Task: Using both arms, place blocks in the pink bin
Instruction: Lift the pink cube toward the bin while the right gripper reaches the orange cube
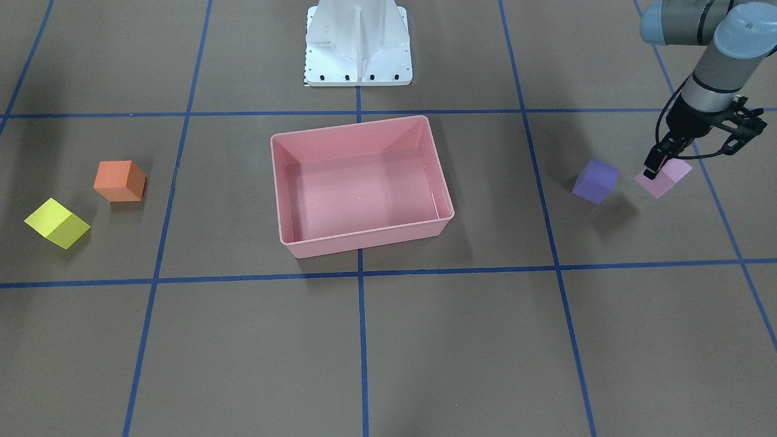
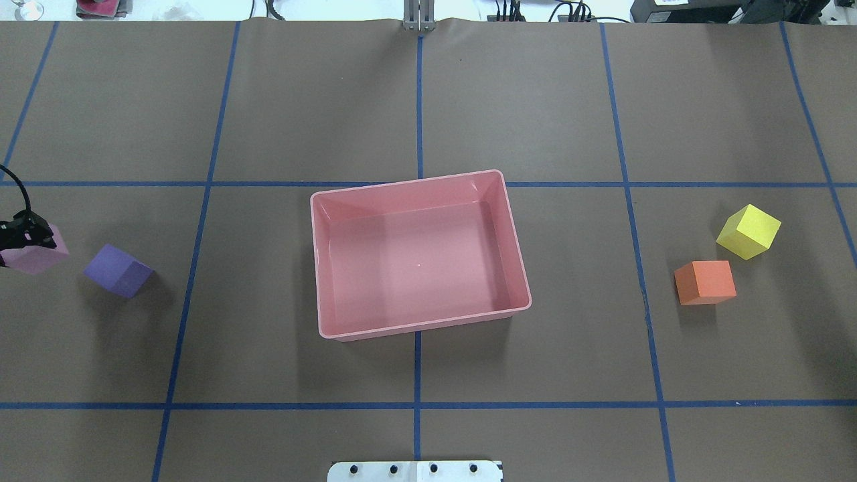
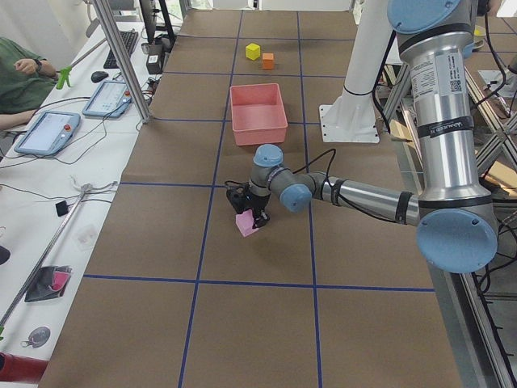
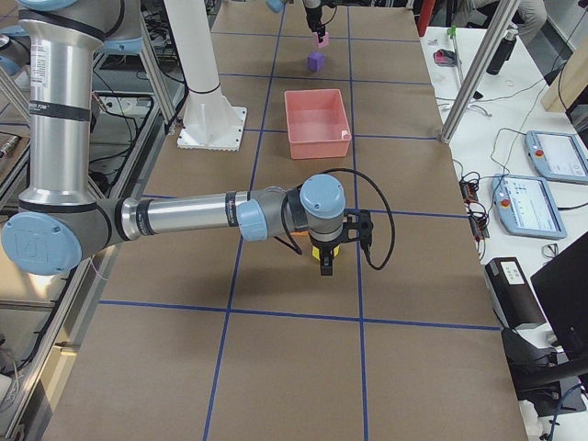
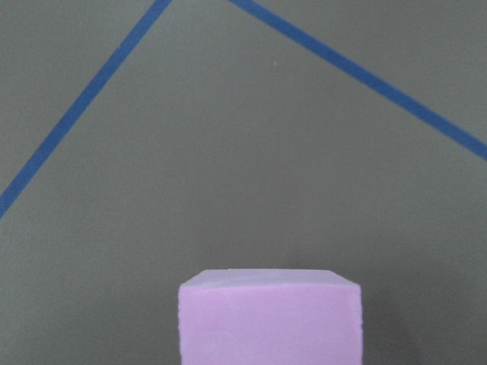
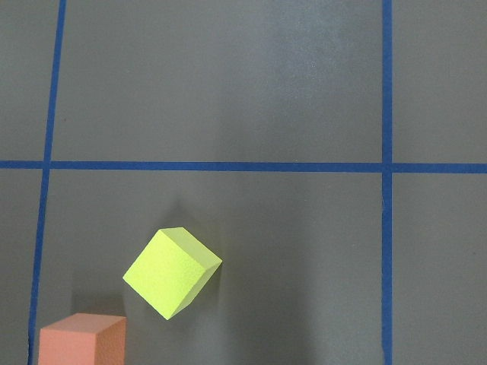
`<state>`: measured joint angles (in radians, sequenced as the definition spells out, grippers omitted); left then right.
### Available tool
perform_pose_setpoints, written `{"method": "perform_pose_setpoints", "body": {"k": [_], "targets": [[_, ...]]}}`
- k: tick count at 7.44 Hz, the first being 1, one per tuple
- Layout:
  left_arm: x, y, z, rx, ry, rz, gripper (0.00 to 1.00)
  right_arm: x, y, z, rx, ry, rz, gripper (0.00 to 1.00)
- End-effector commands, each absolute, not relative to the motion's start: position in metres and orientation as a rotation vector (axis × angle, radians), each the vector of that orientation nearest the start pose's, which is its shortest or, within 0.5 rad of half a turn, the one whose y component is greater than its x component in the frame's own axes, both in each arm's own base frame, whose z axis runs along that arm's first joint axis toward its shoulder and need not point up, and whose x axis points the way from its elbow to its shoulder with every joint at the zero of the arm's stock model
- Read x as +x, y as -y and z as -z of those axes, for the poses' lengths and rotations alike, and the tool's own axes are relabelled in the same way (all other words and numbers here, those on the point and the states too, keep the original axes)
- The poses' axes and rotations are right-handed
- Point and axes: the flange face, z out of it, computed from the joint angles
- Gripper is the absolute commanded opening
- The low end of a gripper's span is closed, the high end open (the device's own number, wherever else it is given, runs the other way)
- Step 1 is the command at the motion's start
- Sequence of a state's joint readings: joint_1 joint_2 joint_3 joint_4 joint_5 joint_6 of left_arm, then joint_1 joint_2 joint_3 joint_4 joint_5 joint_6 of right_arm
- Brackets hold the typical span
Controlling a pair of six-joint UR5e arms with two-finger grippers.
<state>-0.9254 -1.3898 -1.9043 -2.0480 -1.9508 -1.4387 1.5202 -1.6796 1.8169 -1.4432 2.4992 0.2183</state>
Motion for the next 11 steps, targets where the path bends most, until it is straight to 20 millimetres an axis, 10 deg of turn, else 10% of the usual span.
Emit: {"method": "perform_pose_setpoints", "body": {"k": [1, 3, 6, 8, 11], "targets": [[0.218, 0.470, -0.429, -0.004, -0.707, 0.655, 0.00, 0.030, 0.458, -0.556, 0.131, 0.949, -0.027, 1.00], [0.253, 0.513, -0.285, -0.011, -0.698, 0.656, 0.00, -0.015, 0.458, -0.512, 0.085, 0.970, -0.057, 1.00], [0.320, 0.502, -0.157, -0.044, -0.801, 0.653, 0.00, -0.102, 0.459, -0.487, 0.082, 0.956, -0.149, 1.00], [0.389, 0.470, -0.090, -0.110, -0.870, 0.653, 0.00, -0.168, 0.451, -0.479, 0.055, 0.924, -0.120, 1.00], [0.423, 0.450, -0.078, -0.132, -0.868, 0.632, 0.00, -0.251, 0.435, -0.476, 0.029, 0.862, -0.074, 1.00]]}}
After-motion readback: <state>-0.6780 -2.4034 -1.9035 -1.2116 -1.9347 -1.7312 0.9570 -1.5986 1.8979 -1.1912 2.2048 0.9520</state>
